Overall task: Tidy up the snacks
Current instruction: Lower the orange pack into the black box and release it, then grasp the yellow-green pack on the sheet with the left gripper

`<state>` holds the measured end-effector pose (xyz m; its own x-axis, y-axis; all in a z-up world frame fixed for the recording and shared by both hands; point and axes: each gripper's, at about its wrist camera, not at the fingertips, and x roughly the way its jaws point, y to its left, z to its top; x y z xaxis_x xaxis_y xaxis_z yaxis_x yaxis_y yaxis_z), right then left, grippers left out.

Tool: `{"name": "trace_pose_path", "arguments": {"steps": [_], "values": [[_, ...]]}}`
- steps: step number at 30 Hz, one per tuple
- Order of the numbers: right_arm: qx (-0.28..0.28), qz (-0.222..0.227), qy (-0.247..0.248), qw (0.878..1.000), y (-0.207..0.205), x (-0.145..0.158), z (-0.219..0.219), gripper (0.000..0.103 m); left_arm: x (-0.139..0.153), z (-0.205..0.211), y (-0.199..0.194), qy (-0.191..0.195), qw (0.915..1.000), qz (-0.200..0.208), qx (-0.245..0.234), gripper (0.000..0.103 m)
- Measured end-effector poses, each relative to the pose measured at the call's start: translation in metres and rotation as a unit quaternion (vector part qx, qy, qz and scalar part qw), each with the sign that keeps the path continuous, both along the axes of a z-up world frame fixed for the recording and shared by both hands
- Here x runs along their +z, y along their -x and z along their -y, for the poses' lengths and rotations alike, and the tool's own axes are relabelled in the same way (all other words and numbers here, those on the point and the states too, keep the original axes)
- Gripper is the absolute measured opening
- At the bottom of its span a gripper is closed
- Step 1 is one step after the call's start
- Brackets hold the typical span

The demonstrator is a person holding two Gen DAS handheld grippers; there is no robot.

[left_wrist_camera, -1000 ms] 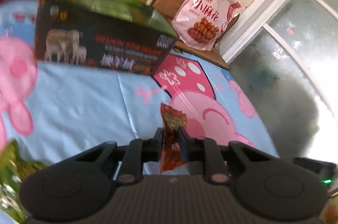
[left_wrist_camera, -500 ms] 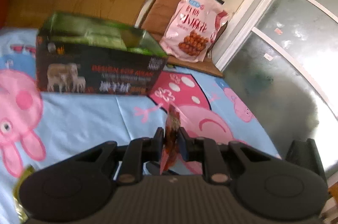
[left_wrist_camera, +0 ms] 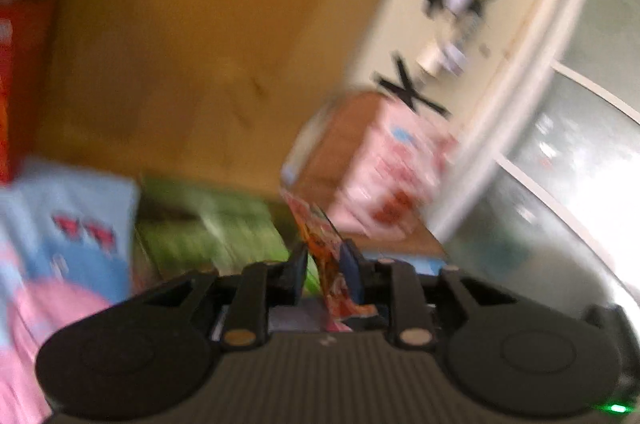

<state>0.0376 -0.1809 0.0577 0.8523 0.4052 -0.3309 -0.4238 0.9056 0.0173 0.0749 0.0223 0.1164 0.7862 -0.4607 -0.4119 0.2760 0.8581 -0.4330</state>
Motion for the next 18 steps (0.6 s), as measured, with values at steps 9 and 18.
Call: {"name": "trace_pose_path", "arguments": {"steps": [9,18], "values": [[-0.003,-0.041,-0.032,0.999,0.016,-0.012,0.005,0.033,-0.035,-0.033,0.022,-0.008,0.9970,-0.051,0.057,0.044],[0.154,-0.206,-0.103,0.961,0.066,-0.050,-0.009,0.041,-0.067,-0.075,0.095,0.016,0.9911,-0.126,0.038,0.058]]}}
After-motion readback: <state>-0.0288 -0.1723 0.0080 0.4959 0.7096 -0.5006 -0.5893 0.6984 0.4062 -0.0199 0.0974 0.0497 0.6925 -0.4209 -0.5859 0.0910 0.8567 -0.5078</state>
